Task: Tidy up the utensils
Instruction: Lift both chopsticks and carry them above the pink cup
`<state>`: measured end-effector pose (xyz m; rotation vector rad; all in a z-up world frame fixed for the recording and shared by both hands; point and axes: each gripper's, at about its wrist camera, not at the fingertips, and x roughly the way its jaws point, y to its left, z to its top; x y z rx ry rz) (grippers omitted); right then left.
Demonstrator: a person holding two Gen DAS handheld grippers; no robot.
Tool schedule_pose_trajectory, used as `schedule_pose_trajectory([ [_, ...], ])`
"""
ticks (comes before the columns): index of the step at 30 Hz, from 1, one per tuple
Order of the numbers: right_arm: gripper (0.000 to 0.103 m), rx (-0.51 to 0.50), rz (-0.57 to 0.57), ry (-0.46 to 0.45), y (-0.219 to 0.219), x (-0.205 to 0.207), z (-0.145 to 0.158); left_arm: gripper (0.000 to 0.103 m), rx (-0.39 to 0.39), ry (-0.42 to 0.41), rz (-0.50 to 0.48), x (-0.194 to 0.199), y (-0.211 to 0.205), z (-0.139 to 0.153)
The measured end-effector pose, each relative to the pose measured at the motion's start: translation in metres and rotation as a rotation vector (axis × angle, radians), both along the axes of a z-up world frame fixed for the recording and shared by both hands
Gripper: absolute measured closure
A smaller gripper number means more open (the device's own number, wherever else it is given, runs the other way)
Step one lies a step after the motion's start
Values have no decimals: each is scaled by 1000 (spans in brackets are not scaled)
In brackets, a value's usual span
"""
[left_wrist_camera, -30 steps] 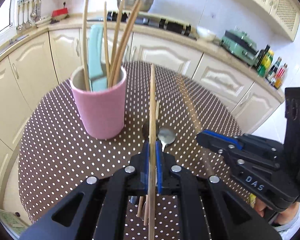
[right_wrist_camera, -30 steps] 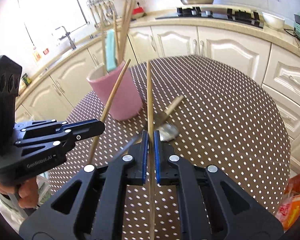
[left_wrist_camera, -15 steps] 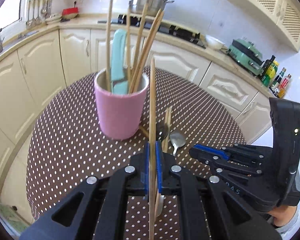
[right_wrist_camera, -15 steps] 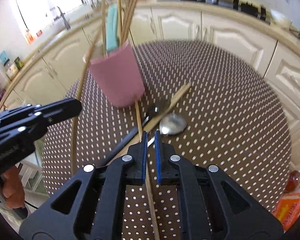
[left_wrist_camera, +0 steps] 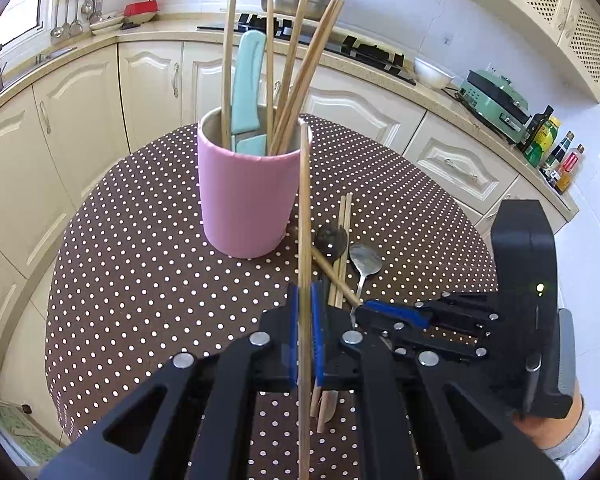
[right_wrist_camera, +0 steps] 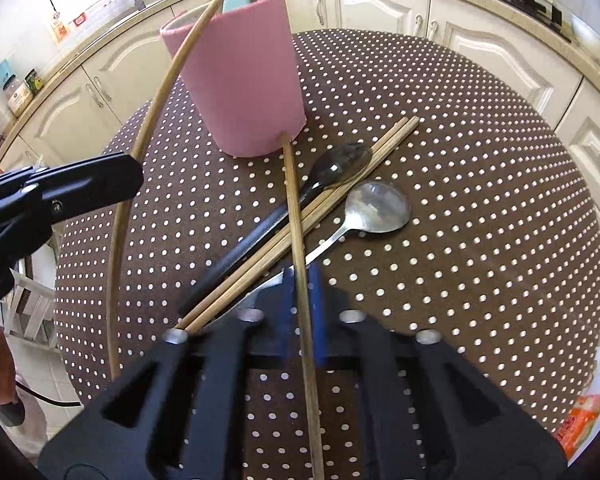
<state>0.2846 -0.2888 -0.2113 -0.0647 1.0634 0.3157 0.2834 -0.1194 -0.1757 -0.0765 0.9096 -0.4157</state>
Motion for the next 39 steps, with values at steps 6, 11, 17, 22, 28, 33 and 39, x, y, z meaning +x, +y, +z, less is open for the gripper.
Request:
schedule_pose_trajectory([
  [6, 97, 49, -15, -61, -10, -10, 21, 97, -40, -42, -11, -5, 4, 12],
  [11, 97, 152, -34, -218, -22, -28, 63, 97, -92, -108, -13, -9, 12, 32],
  [17, 97, 234, -20, -395, -19, -34, 114, 97, -151, -217, 1, -10, 21, 68],
  [22, 97, 268, 4, -485, -10, -27, 144, 97, -194, -303, 14, -7, 30, 98],
  [28, 97, 285, 16, -555, 0, -13, 170, 97, -185, -482, 87, -4, 38, 130],
  [33, 97, 304, 19, -602, 3, -3, 189, 97, -196, -589, 151, 4, 41, 144],
  [39, 97, 297, 32, -613, 9, 11, 196, 97, -211, -679, 197, 16, 36, 145],
])
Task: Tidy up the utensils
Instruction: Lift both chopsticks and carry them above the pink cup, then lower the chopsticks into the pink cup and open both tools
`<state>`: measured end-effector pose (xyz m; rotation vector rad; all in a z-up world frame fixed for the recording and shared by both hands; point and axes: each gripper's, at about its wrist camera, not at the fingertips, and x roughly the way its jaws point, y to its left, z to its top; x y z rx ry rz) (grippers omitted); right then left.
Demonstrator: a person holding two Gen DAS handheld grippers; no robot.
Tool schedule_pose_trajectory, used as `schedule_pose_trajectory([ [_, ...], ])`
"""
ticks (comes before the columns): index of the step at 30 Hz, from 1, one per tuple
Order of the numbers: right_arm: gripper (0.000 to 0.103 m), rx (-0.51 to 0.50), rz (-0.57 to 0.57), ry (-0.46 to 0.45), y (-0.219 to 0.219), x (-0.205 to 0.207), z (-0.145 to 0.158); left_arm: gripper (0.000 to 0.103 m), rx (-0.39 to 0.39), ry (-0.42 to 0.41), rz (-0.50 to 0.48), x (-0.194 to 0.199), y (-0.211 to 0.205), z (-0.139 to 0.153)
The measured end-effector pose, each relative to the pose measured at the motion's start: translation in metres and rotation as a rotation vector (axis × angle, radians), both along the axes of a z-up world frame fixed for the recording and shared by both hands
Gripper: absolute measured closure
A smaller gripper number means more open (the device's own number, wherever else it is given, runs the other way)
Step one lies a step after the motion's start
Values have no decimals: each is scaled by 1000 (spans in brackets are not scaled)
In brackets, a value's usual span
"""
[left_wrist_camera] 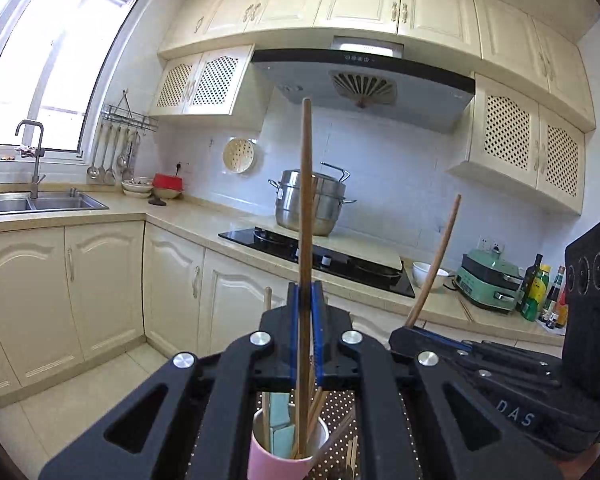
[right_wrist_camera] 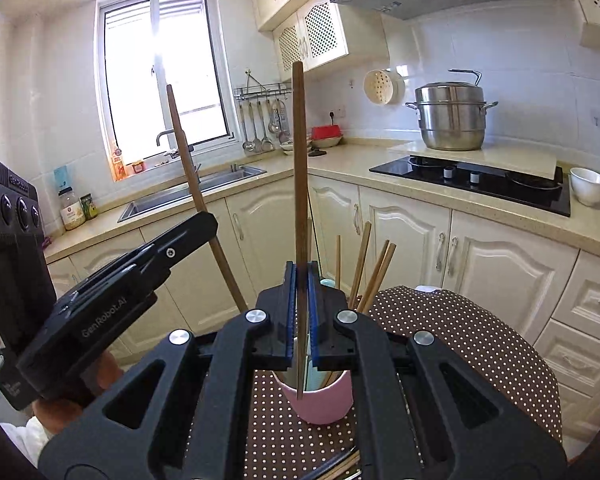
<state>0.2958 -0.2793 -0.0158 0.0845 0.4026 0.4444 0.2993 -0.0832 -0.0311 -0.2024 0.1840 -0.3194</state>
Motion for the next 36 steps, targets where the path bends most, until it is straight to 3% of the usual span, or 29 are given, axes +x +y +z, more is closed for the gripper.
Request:
schedule_pose_trajectory([
  [3, 97, 4, 0, 4, 0, 4, -5, 97, 23, -21, 27, 5, -6, -6],
  [10, 97, 24, -7, -19, -5, 7, 0, 97, 58, 60, -1, 22, -14, -35],
  [16, 97, 26, -11, -36, 0, 8, 3, 94, 58, 64, -7, 19, -9, -38],
  [18, 97, 28, -9, -40, 0, 8, 5, 77, 62, 68, -2, 18, -7, -38],
  [23, 97, 1, -27, -49, 3, 8, 5, 64, 58, 68, 27, 13, -1, -37],
  [36, 97, -23, -32, 21, 11, 15, -18, 62, 82, 102, 64, 10, 8, -40],
])
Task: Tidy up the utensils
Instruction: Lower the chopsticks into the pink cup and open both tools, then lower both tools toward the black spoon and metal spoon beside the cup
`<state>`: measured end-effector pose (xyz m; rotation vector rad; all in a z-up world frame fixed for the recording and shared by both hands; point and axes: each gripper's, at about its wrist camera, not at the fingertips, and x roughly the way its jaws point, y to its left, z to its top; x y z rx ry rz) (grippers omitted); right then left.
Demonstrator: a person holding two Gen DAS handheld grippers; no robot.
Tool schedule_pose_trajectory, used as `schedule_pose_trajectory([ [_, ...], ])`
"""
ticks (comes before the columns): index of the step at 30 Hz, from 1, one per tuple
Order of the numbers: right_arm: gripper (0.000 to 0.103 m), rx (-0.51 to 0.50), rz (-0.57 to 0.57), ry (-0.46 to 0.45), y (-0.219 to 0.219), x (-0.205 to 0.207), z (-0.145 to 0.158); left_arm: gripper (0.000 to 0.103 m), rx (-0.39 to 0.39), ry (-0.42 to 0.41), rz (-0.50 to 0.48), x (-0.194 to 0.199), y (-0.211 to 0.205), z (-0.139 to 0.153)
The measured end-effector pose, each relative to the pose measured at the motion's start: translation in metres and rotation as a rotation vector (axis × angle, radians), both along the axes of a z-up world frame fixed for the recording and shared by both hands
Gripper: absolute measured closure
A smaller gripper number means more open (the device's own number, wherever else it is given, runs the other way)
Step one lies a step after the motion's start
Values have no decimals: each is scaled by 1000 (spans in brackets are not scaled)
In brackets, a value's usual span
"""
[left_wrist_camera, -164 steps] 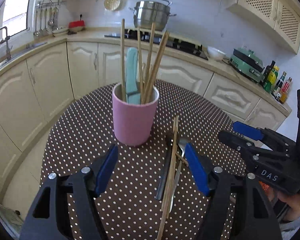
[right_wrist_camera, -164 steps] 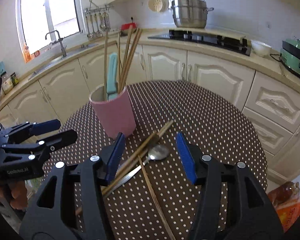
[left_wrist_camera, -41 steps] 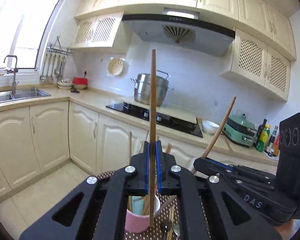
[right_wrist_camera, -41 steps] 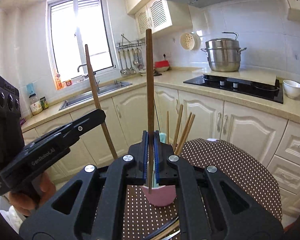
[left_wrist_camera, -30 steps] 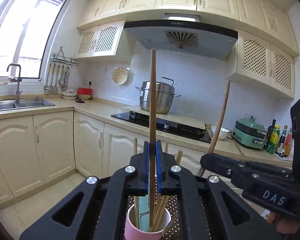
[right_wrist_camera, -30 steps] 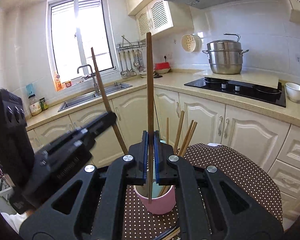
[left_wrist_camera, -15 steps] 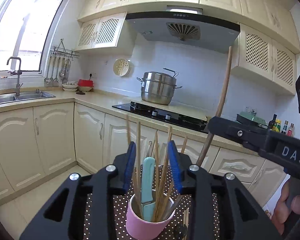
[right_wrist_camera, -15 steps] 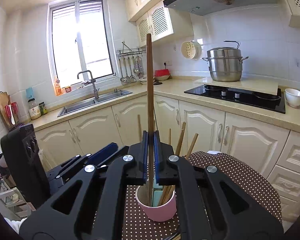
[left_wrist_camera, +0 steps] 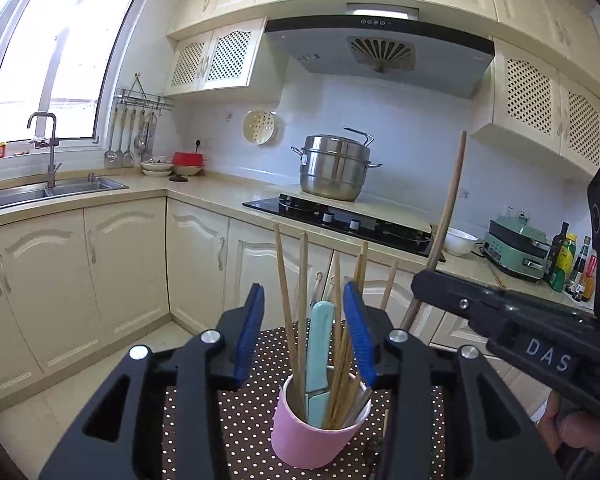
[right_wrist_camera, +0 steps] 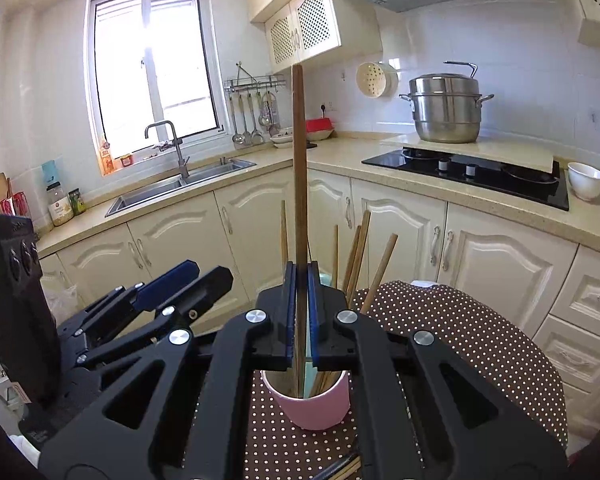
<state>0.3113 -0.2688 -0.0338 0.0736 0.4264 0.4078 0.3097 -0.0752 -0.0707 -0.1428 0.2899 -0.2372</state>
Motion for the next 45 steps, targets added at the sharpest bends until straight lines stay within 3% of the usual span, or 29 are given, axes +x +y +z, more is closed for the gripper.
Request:
schedule_pose_trajectory([
  [17, 97, -40, 19, 136, 20, 12, -62, 61, 121, 35, 106, -5, 8, -16],
  [25, 96, 4, 20, 137, 15, 9, -60, 60, 130, 32, 131, -16, 15, -12],
  [28, 95, 9, 17, 136, 15, 5, -58, 52, 134, 22, 141, -22, 15, -10],
  [36, 94, 17, 17, 138, 18, -6, -54, 45, 150, -11, 171, -43, 20, -3],
  [38, 88, 19, 12, 133, 17, -9, -52, 45, 152, -26, 179, -50, 21, 0],
  [39, 74, 23, 11, 126, 17, -12, -50, 44, 152, -31, 180, -53, 22, 2],
  [40, 53, 26, 7, 117, 16, -15, -48, 42, 150, -38, 183, -57, 23, 4],
  [45, 49, 42, -1, 71, 12, -32, -36, 34, 151, -91, 203, -77, 23, 12],
])
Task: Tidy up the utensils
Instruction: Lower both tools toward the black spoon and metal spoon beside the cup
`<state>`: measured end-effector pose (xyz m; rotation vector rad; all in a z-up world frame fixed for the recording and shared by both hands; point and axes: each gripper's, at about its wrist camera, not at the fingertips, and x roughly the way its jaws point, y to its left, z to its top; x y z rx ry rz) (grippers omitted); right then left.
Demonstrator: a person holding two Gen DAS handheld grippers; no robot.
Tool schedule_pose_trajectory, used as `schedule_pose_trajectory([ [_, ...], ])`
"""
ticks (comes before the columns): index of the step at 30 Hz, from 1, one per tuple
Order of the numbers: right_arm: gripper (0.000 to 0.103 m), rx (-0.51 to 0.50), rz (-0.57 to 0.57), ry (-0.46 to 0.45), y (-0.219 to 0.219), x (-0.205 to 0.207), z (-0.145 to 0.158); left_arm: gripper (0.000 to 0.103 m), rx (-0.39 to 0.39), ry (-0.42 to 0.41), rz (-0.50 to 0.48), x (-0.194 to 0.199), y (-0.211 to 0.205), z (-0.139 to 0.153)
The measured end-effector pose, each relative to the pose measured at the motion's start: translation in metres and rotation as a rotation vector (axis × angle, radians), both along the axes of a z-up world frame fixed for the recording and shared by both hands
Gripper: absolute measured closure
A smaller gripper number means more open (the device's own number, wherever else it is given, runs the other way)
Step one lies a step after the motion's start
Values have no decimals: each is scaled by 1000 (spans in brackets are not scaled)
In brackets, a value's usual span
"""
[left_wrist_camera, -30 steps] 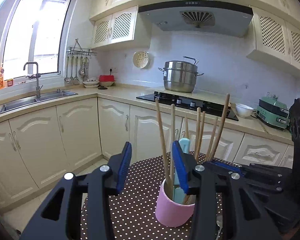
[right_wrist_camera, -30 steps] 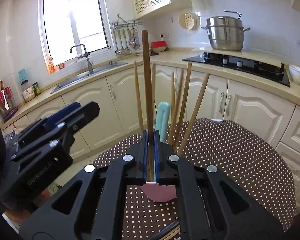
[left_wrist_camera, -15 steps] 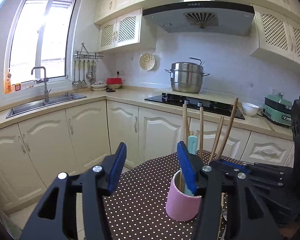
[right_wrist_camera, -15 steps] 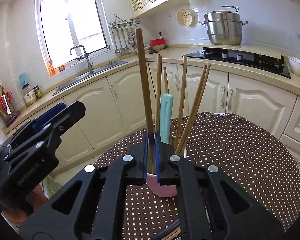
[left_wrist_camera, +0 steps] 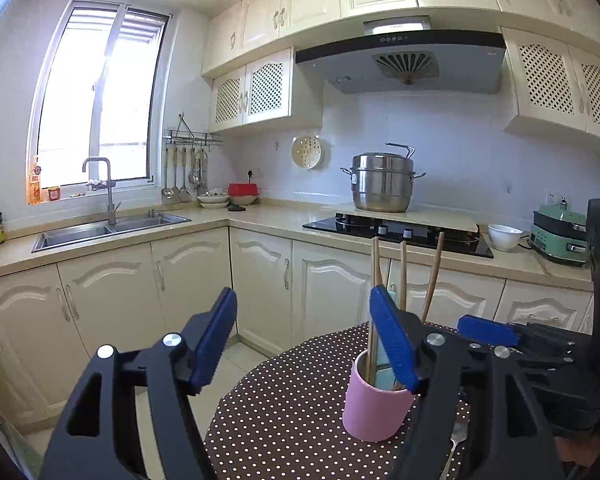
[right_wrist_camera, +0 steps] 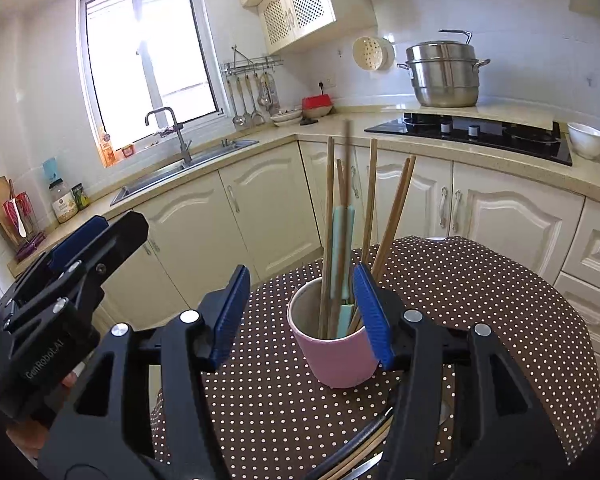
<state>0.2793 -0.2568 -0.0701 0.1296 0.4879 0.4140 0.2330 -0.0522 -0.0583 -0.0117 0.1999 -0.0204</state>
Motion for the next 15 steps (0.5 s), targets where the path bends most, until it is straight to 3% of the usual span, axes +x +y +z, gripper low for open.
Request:
schedule_pose_trajectory([
  [15, 48, 23, -26, -30, -21, -58, 5, 27, 41, -59, -20, -48, -24, 8],
])
